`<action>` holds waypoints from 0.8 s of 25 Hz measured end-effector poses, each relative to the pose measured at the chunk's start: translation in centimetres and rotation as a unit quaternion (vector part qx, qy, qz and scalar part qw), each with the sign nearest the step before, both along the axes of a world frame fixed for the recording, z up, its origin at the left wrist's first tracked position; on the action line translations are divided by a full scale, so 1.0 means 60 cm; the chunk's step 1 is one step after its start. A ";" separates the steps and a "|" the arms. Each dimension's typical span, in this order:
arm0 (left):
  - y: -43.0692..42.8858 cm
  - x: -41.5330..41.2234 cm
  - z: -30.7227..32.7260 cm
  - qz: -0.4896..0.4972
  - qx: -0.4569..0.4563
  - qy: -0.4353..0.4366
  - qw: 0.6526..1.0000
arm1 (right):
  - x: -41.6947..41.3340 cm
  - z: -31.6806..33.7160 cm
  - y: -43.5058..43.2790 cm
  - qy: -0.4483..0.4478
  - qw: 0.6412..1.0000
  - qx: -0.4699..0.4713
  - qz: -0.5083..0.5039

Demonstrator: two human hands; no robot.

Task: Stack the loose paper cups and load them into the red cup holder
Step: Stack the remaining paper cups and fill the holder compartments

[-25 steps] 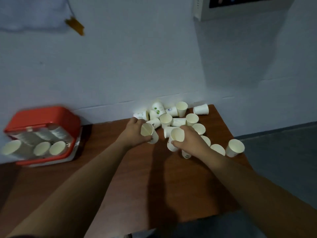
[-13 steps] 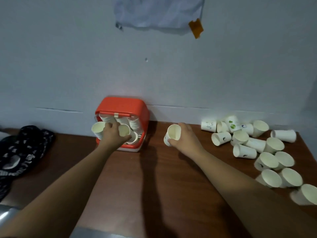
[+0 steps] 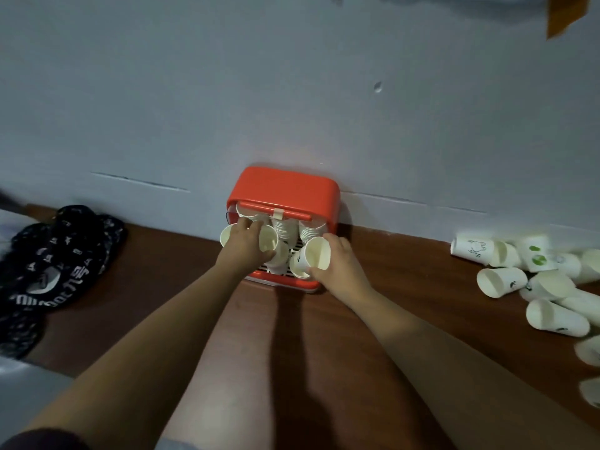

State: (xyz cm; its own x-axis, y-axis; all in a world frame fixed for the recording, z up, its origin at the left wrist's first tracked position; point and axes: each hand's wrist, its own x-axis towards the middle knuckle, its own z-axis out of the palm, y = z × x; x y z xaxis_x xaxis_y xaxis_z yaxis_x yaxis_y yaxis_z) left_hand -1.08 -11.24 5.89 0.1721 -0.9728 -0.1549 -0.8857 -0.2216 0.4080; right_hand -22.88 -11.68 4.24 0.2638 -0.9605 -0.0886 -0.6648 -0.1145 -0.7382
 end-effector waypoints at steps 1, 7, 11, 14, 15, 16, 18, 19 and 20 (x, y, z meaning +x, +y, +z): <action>-0.006 0.000 -0.006 -0.013 0.009 -0.002 1.000 | 0.007 -0.009 -0.002 0.007 1.000 0.002 0.006; -0.037 -0.002 -0.056 -0.073 0.046 -0.039 0.995 | 0.036 -0.081 -0.024 0.078 0.997 0.004 0.024; -0.048 -0.010 -0.076 -0.121 0.067 -0.080 0.987 | 0.049 -0.118 -0.042 0.127 0.991 0.001 0.043; -0.043 -0.004 -0.102 -0.129 0.109 -0.072 0.983 | 0.049 -0.144 -0.051 0.162 0.985 0.003 0.057; -0.040 -0.001 -0.109 -0.132 0.117 -0.070 0.982 | 0.048 -0.151 -0.054 0.164 0.985 0.002 0.058; -0.037 0.001 -0.115 -0.135 0.113 -0.070 0.982 | 0.048 -0.156 -0.056 0.162 0.985 -0.003 0.055; -0.034 0.002 -0.121 -0.137 0.103 -0.076 0.982 | 0.049 -0.162 -0.058 0.160 0.986 -0.021 0.043; -0.034 0.002 -0.123 -0.135 0.098 -0.073 0.983 | 0.050 -0.163 -0.057 0.159 0.986 -0.028 0.039; -0.034 0.002 -0.125 -0.133 0.094 -0.071 0.984 | 0.051 -0.162 -0.057 0.158 0.986 -0.029 0.038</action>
State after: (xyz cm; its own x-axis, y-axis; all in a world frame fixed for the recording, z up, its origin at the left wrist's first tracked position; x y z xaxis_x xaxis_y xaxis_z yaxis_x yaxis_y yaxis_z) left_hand -0.98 -13.25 -1.64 -0.0528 -0.9427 -0.3296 -0.9677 -0.0332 0.2501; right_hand -19.80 -15.09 -5.49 0.3023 -0.9452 -0.1237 -0.8487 -0.2078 -0.4864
